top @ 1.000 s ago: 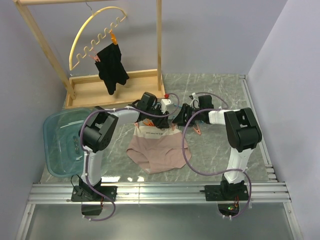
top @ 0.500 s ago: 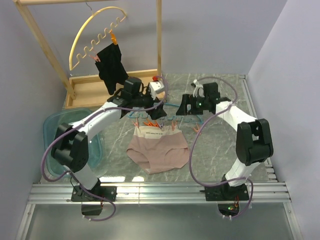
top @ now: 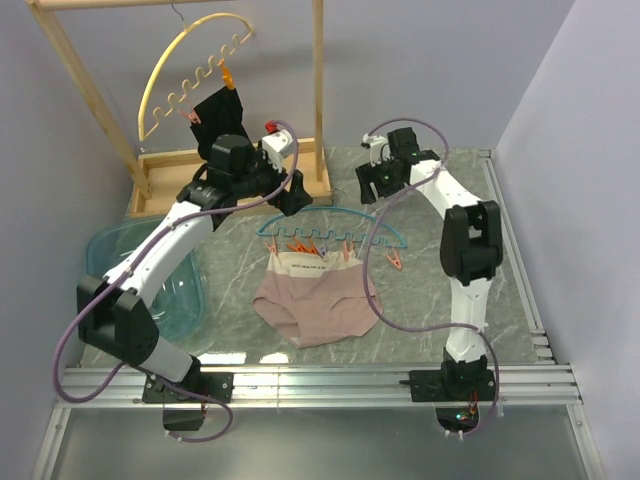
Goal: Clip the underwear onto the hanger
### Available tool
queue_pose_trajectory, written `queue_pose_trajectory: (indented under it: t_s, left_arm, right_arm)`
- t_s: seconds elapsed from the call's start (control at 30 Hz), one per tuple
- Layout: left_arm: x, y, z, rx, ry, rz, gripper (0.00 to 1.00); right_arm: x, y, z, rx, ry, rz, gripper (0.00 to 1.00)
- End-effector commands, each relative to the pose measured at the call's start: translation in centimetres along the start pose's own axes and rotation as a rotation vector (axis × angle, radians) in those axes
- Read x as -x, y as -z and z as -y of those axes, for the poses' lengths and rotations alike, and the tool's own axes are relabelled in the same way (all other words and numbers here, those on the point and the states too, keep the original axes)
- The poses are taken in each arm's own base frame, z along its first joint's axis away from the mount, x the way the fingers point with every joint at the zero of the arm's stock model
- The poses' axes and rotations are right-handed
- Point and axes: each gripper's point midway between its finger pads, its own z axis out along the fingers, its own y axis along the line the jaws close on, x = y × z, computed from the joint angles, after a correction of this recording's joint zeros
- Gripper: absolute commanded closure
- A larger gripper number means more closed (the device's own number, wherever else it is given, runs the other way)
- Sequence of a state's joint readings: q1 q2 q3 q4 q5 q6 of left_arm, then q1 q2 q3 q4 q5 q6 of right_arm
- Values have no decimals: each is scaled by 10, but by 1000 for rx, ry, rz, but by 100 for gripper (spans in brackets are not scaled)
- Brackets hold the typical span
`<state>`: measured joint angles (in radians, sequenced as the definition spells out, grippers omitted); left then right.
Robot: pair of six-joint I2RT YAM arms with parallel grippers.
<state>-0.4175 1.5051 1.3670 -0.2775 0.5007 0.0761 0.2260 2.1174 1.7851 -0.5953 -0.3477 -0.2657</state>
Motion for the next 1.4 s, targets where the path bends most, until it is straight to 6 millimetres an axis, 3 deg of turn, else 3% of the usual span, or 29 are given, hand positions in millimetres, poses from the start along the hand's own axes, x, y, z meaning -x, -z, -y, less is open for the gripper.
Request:
queue_pose_trajectory:
  t_s: [0.0, 0.13, 0.37, 0.53, 0.67, 0.73, 1.0, 1.13, 1.27, 1.3, 1.37]
  left_arm:
    - [14, 24, 7, 41, 9, 43, 1]
    - [9, 30, 3, 81, 19, 45, 1]
    - [-1, 30, -6, 129, 101, 34, 1]
    - [0, 33, -14, 149, 132, 18, 1]
    - [3, 35, -20, 159, 142, 17, 1]
    - [3, 36, -24, 167, 146, 18, 1]
    - [9, 46, -45, 236, 195, 44, 1]
    - [14, 47, -51, 233, 220, 49, 1]
    - [13, 49, -55, 241, 225, 51, 1]
    - [14, 50, -54, 238, 221, 56, 1]
    - [11, 51, -54, 244, 224, 55, 1]
  right_arm:
    - [-3, -1, 3, 6, 115, -72, 26]
    - [-11, -12, 0, 30, 149, -113, 37]
    - [-41, -44, -4, 16, 223, -217, 43]
    - [-38, -52, -3, 12, 234, -230, 58]
    - [-43, -52, -5, 22, 258, -275, 59]
    - [-47, -53, -8, 24, 274, -300, 65]
    - [-61, -39, -8, 23, 329, -355, 100]
    - [-62, -20, -11, 19, 350, -321, 100]
    - [-47, 5, -18, 8, 405, -223, 100]
    - [-53, 8, -21, 16, 409, -223, 100]
    - [-40, 26, -26, 4, 446, -161, 100]
